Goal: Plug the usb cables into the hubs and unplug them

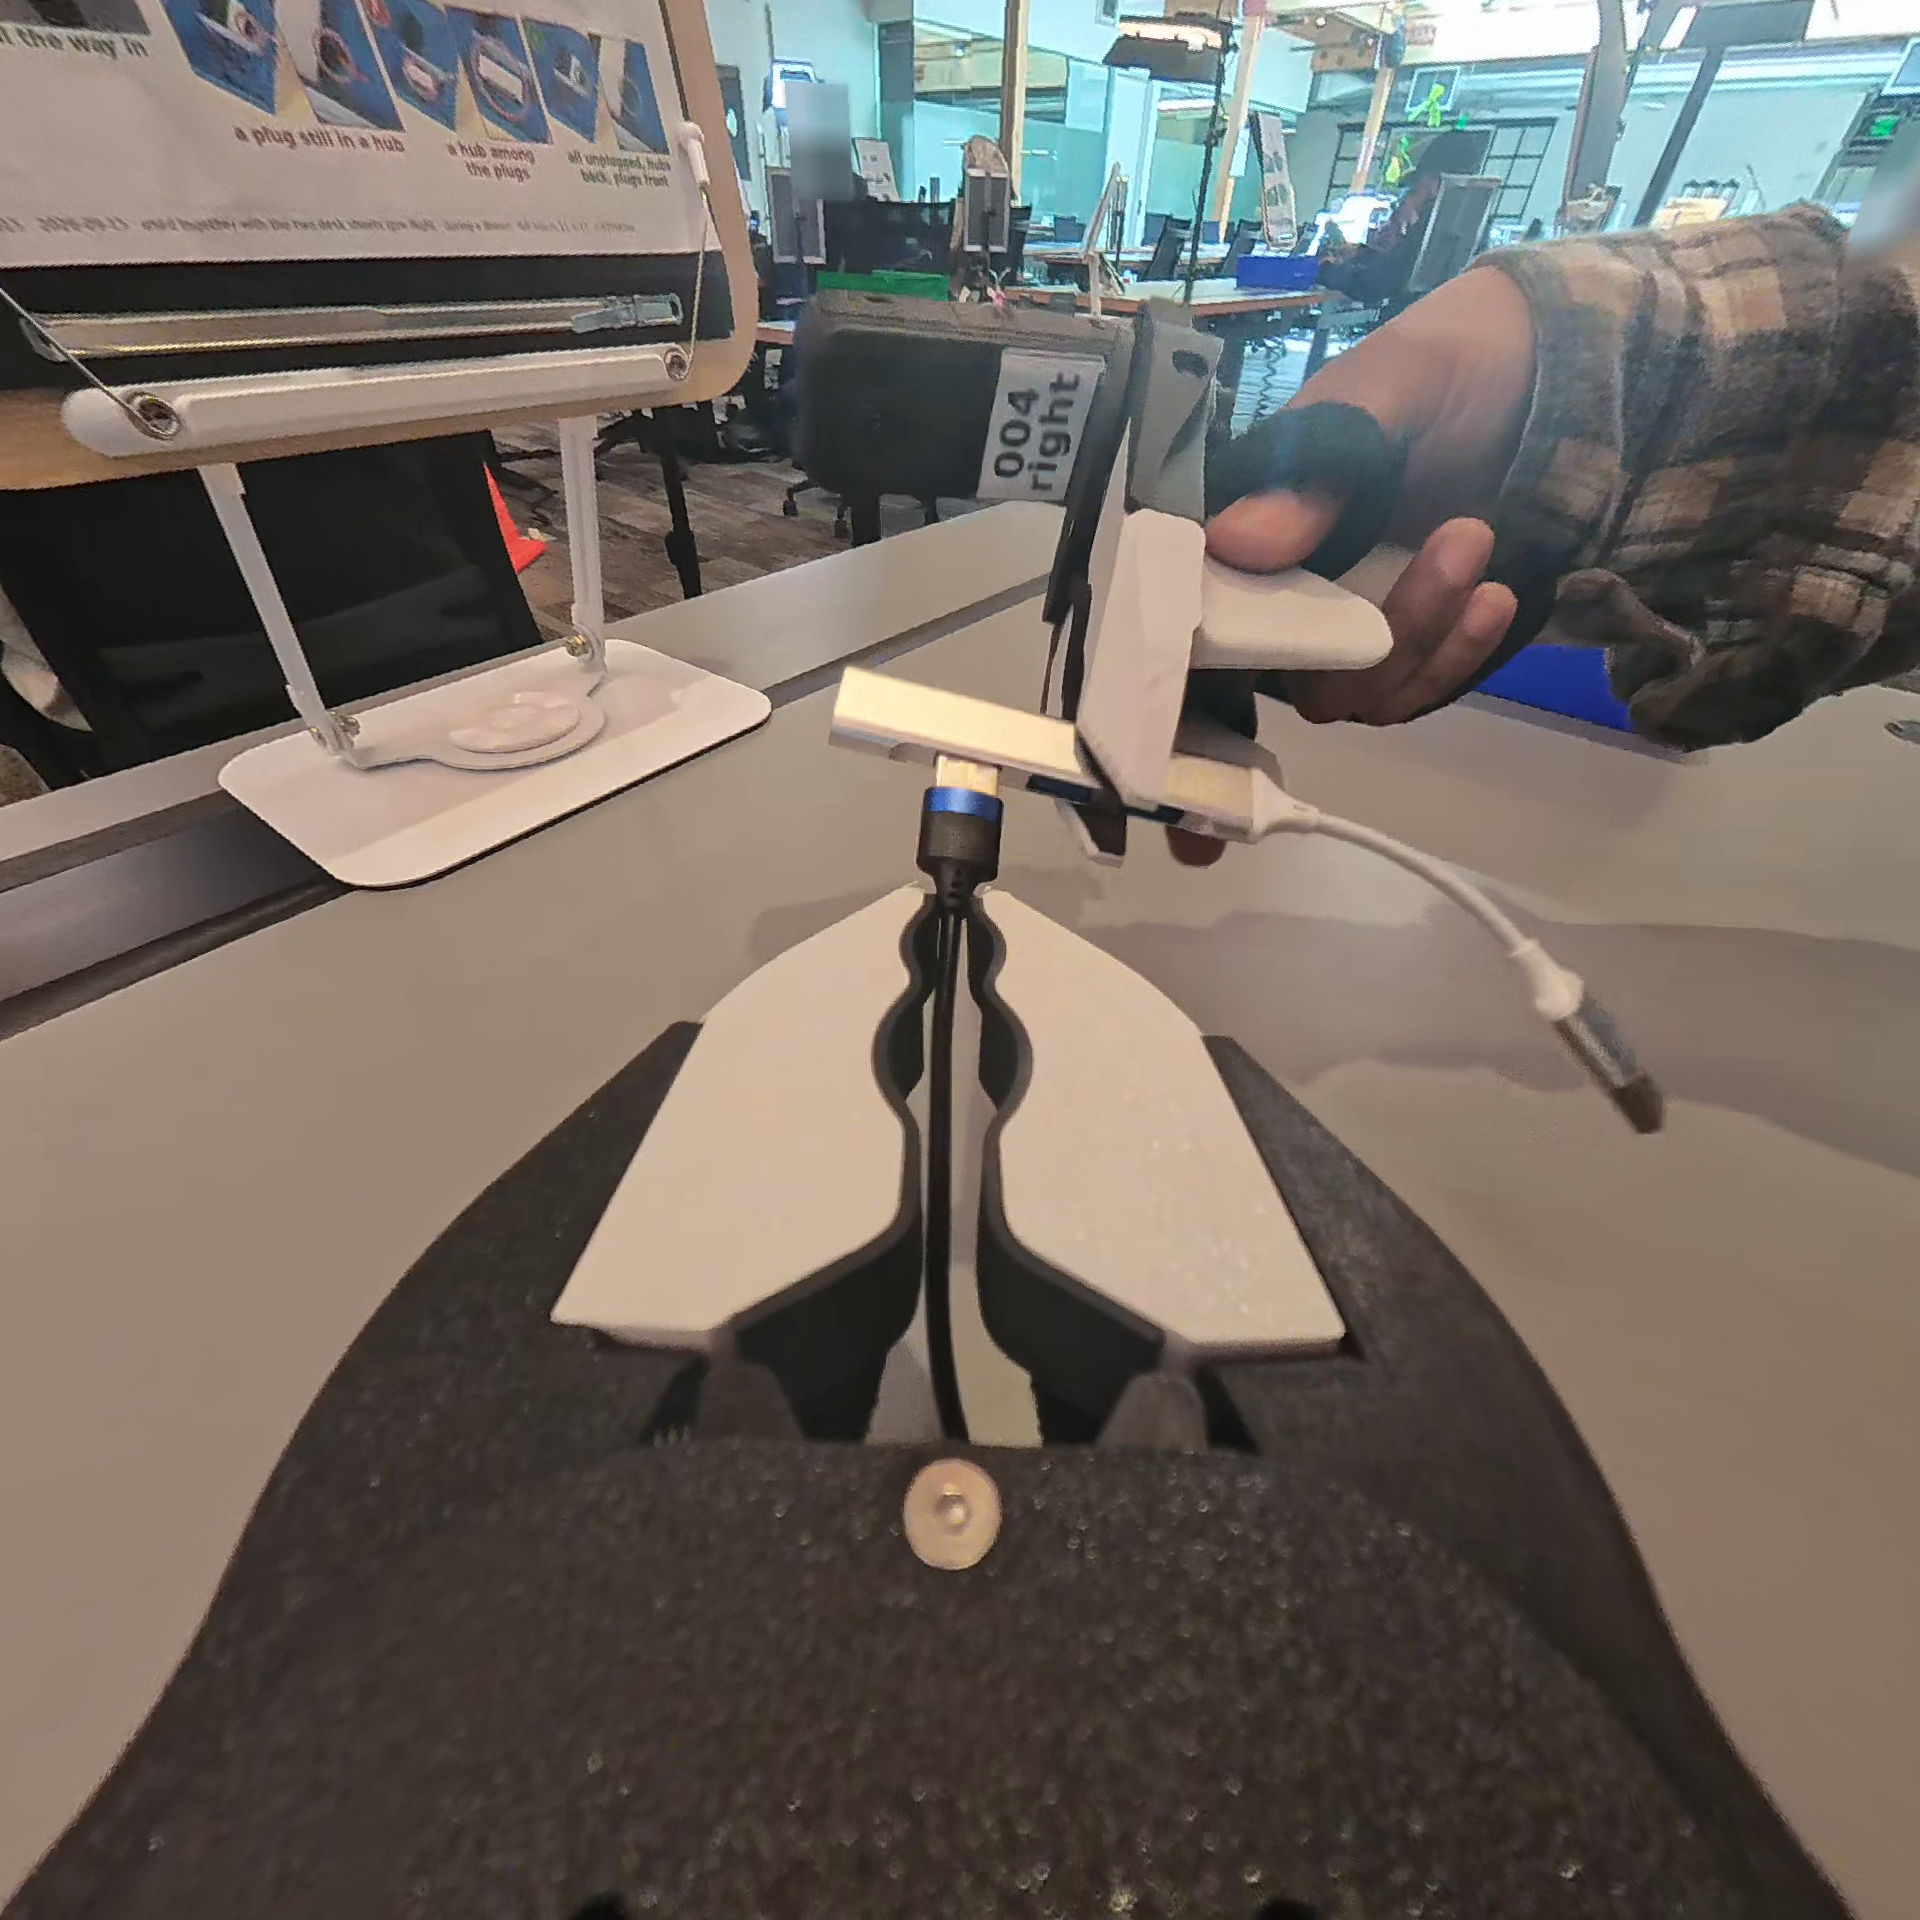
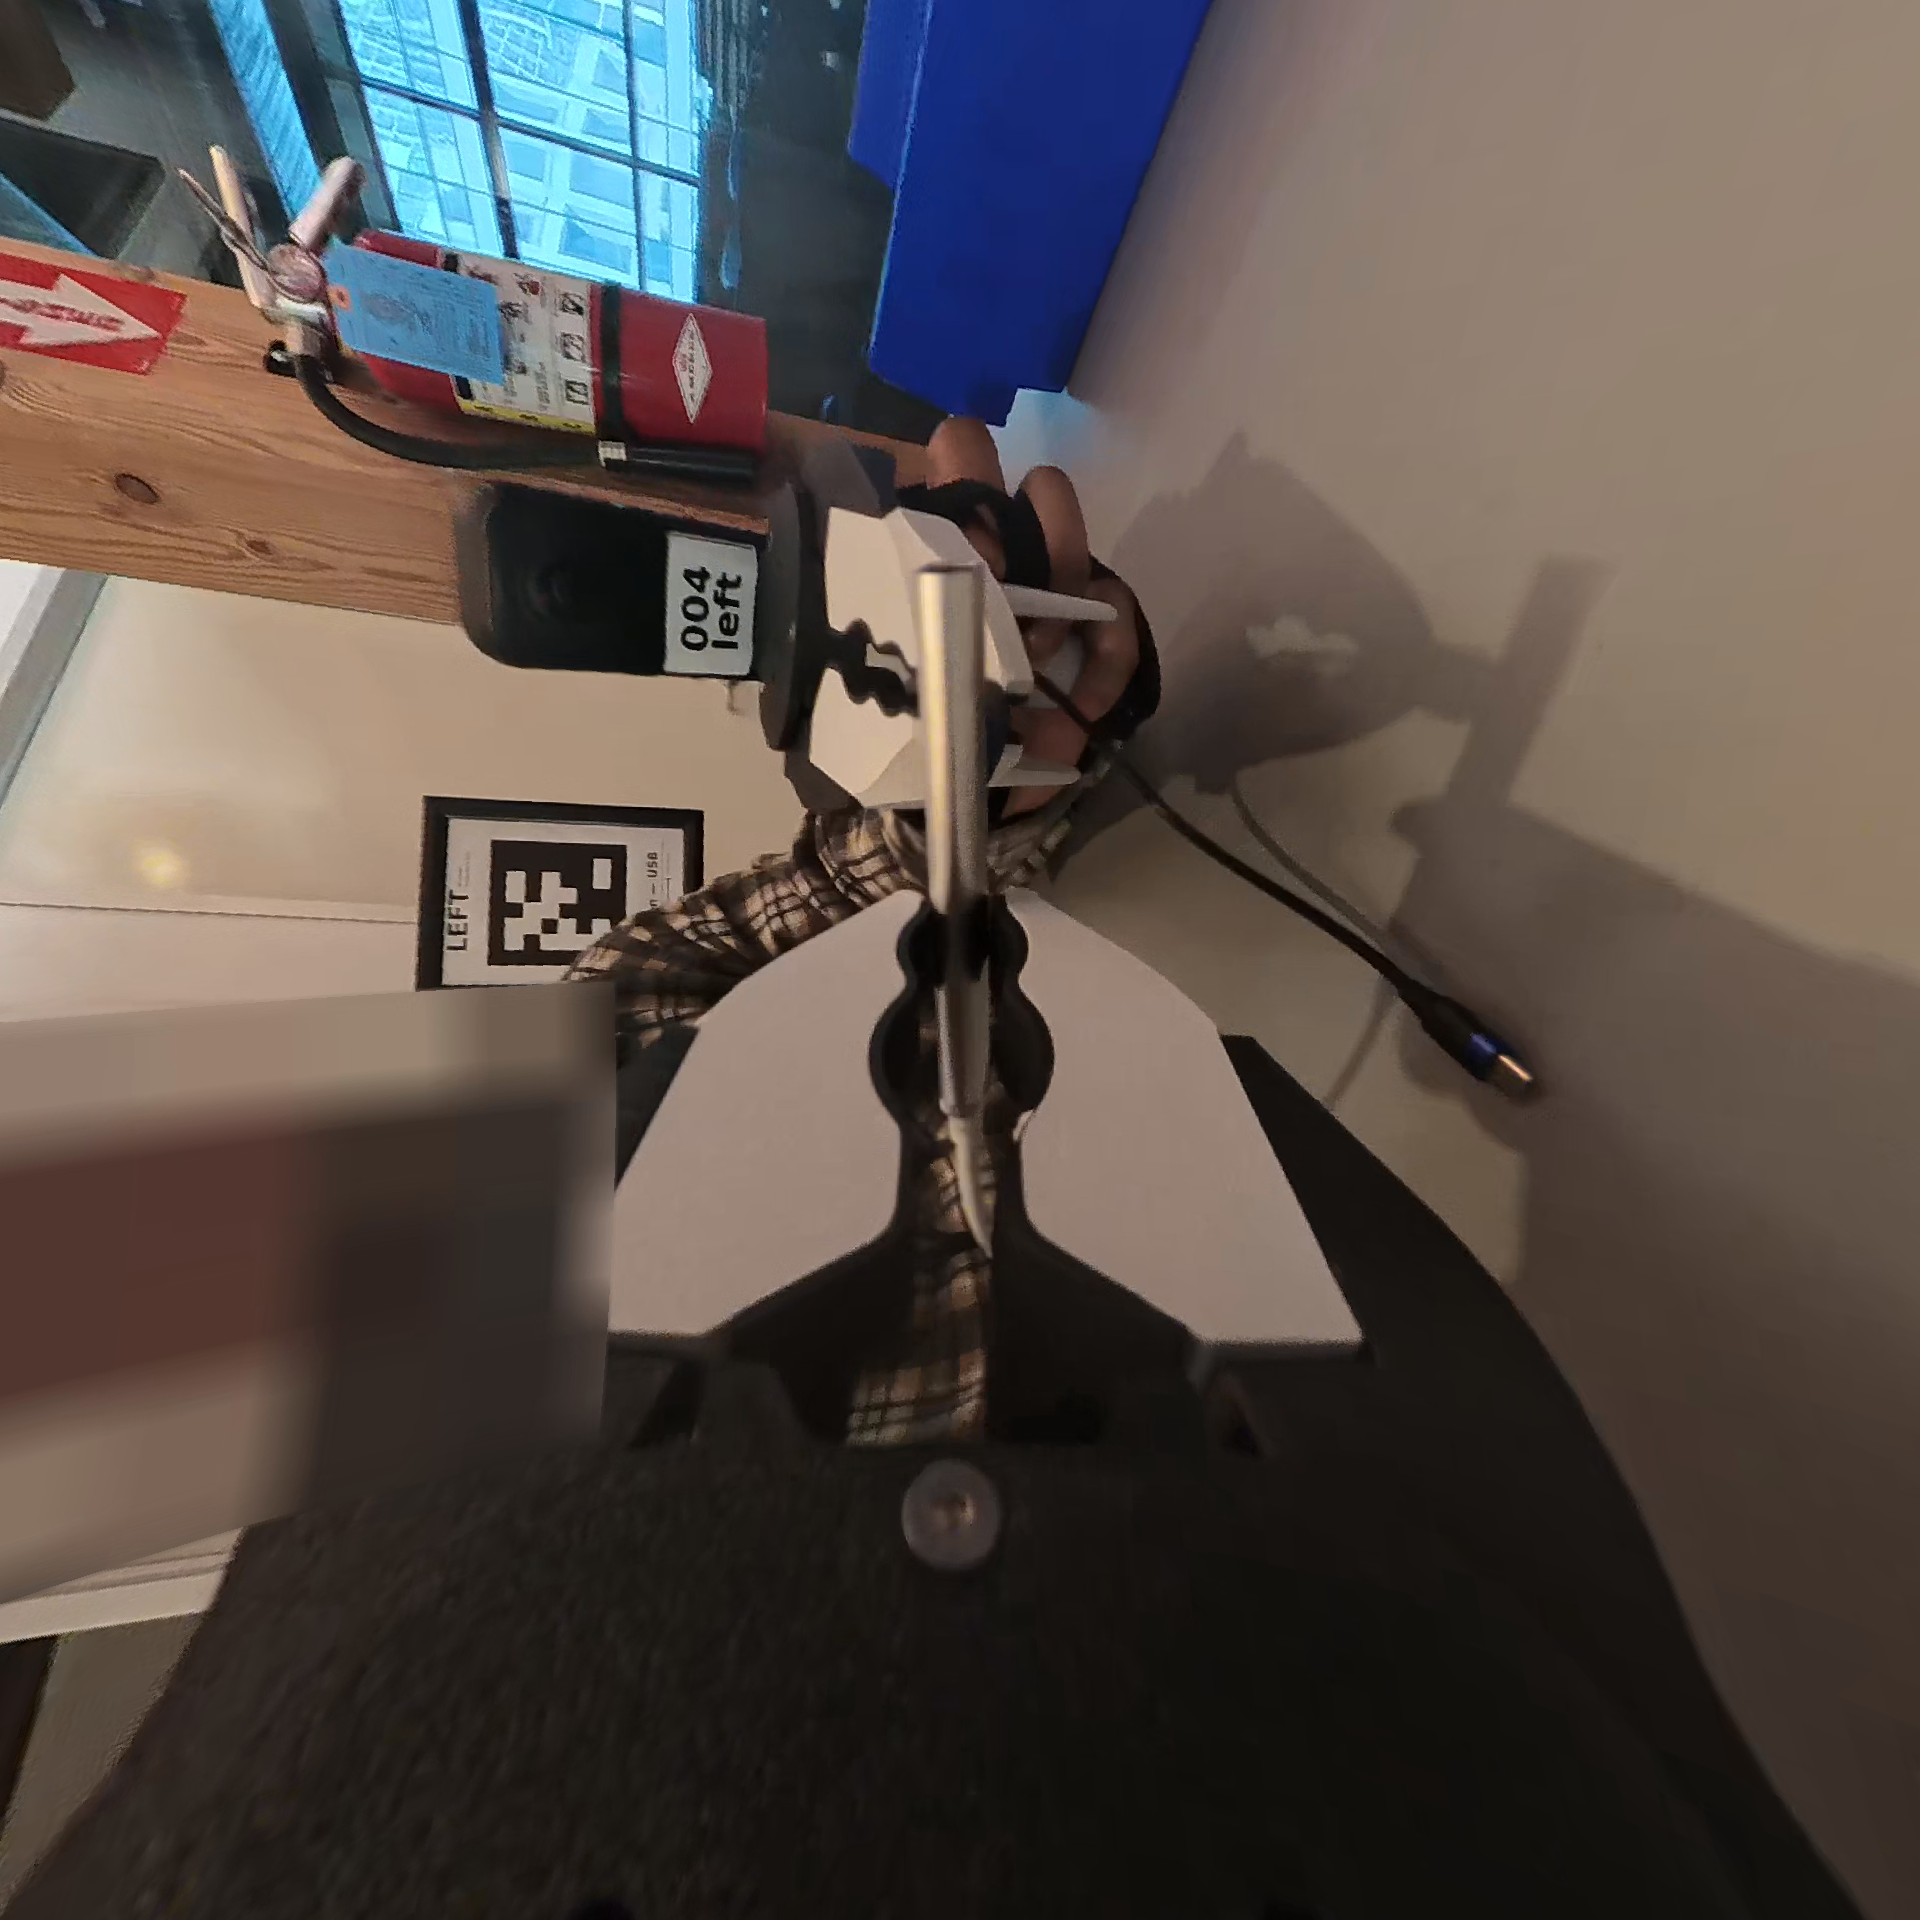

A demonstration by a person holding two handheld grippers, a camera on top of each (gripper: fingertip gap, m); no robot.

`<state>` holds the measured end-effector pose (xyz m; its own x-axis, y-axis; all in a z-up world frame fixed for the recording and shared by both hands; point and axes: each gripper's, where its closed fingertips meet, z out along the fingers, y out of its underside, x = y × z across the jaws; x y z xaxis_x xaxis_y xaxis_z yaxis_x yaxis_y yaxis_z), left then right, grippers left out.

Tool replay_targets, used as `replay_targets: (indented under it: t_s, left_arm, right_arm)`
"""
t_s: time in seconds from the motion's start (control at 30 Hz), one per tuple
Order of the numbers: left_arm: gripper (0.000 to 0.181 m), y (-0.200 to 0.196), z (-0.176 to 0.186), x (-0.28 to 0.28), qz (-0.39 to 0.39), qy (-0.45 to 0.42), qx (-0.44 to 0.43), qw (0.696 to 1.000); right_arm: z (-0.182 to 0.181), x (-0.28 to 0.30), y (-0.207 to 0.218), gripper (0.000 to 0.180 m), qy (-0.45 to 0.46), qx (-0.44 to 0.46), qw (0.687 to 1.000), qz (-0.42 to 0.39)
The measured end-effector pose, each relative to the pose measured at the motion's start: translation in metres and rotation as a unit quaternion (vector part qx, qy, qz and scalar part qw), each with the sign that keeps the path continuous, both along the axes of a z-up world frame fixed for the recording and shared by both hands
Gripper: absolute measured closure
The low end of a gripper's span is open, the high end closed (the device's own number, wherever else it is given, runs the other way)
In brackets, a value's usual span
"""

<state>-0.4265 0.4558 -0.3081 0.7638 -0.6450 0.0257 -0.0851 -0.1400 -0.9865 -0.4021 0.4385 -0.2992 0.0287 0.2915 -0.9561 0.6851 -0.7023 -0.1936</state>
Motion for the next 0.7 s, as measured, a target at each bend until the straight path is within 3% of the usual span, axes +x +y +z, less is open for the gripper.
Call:
replay_targets:
  t_s: [0.27,0.47,0.7]
  left_arm:
    - [0.177,-0.003,-0.005,0.007,-0.031,0.058,0.038,0.997]
    - [0.177,-0.011,-0.011,0.007,-0.084,0.102,0.052,0.99]
    - [0.177,-0.005,-0.011,-0.001,-0.061,0.097,0.035,0.993]
  right_arm:
    - [-0.007,0.01,-0.005,0.173,-0.114,0.112,0.981,0.113]
    - [-0.013,0.013,-0.017,0.173,-0.166,0.149,0.956,0.189]
    - [-0.024,0.005,-0.02,0.173,-0.142,0.156,0.96,0.186]
